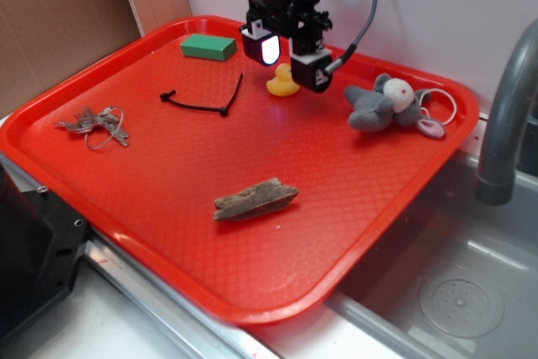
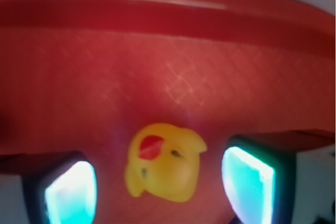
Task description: Grab the yellow duck.
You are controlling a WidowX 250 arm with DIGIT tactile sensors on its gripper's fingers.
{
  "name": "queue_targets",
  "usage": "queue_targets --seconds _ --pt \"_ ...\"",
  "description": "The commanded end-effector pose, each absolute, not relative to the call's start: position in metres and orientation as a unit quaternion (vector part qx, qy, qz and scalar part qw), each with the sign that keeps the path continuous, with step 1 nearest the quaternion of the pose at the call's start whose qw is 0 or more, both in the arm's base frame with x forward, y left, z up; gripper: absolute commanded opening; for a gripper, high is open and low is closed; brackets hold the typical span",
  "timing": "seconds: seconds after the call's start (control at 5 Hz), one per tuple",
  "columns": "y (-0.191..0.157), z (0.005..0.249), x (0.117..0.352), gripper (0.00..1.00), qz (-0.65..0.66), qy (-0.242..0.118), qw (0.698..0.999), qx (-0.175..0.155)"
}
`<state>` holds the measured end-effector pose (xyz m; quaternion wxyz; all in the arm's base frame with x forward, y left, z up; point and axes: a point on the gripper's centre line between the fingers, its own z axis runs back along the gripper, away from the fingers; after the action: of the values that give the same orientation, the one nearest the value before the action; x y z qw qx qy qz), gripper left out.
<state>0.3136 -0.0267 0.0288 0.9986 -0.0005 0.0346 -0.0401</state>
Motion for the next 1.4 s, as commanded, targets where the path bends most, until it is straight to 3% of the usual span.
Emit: queue_targets --seconds 0.0,0.2,0.4,0.6,0.8,1.0,1.2 --pt "-0.029 0.024 0.317 0.00 -0.051 0.024 0.998 0.017" --pt "-0.028 0.024 0.317 0.00 -0.053 0.027 0.998 0.014" --pt "-0.021 0.047 0.315 0.00 -0.064 0.046 0.997 -0.001" --pt "-0.003 0.097 0.292 0.00 0.007 0.036 0.999 0.030" --pt "0.013 0.146 0.253 0.00 0.105 0.044 0.993 0.012" --pt "0.024 0.194 0.214 0.00 0.148 0.013 0.989 -0.005" --pt "0.024 0.242 0.201 0.00 0.138 -0.012 0.990 -0.008"
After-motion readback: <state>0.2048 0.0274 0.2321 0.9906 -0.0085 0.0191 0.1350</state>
